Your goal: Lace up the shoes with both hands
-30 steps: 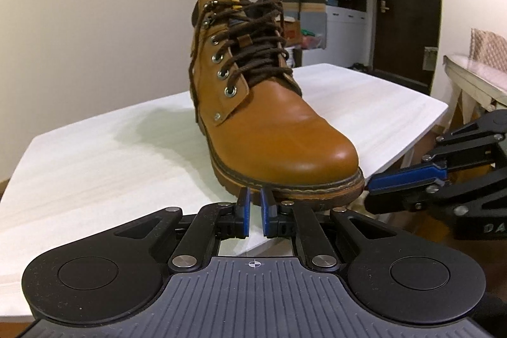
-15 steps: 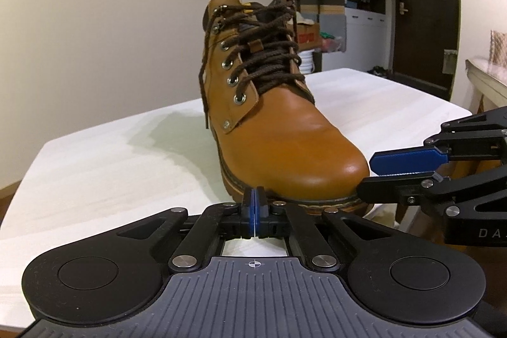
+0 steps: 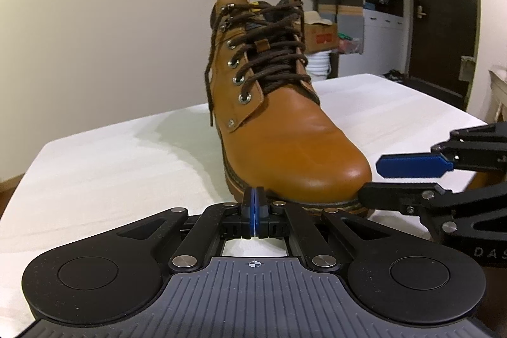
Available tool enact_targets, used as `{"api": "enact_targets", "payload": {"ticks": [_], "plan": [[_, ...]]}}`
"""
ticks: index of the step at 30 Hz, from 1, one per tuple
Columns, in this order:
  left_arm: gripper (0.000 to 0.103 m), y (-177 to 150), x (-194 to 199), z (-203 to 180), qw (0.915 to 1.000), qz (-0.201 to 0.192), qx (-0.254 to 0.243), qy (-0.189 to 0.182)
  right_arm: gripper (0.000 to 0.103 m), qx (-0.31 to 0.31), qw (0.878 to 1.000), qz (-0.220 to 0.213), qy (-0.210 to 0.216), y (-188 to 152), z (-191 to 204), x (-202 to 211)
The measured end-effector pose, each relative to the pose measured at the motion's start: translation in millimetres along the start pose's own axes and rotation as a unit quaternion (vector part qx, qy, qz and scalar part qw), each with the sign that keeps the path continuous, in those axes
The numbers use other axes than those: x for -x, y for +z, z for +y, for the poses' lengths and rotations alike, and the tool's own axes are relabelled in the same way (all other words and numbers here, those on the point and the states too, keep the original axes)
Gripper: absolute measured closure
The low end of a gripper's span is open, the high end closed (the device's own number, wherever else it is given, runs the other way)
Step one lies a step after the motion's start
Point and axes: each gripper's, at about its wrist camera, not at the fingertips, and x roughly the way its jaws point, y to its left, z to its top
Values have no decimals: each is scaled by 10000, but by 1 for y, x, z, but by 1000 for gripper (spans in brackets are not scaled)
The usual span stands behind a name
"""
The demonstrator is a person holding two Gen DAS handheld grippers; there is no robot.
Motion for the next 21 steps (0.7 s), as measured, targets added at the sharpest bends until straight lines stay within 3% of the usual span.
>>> {"api": "enact_targets", "payload": {"ticks": [2,6,14,17,21], "plan": [[95,-3,4,1,9999,56,85,38,77,-119,9999,59,25,0,2,2],[95,-15,24,3,9996,77,267,109,76,-755,9971,97,78,-10,-5,20],[90,-25,40,9,9977,42,484,482,73,-1197,9928,-78,4,-19,-18,38],[90,-25,36,22,9948,38,842,566,73,-1431,9895,-207,-56,-17,-31,30],[90,-17,37,35,9894,72,1311,623,73,-1220,9919,-309,-189,-8,-41,20]]}}
